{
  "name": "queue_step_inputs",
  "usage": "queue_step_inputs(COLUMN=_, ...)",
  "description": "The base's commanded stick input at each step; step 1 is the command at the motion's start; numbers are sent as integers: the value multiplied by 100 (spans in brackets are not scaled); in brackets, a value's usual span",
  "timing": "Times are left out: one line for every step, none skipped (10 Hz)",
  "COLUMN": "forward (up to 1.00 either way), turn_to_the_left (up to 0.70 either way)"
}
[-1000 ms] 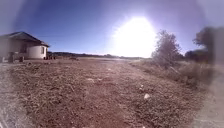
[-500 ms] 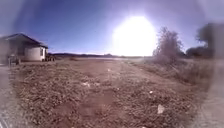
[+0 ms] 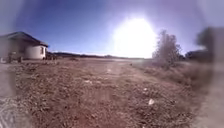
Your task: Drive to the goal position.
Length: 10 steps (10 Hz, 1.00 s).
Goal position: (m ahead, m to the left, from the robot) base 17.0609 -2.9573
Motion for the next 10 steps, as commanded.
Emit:
queue_step_inputs(forward=50, turn_to_the_left=0)
queue_step_inputs(forward=50, turn_to_the_left=0)
queue_step_inputs(forward=50, turn_to_the_left=0)
queue_step_inputs(forward=50, turn_to_the_left=0)
queue_step_inputs(forward=50, turn_to_the_left=0)
queue_step_inputs(forward=50, turn_to_the_left=0)
queue_step_inputs(forward=50, turn_to_the_left=0)
queue_step_inputs(forward=50, turn_to_the_left=0)
queue_step_inputs(forward=50, turn_to_the_left=0)
queue_step_inputs(forward=50, turn_to_the_left=0)
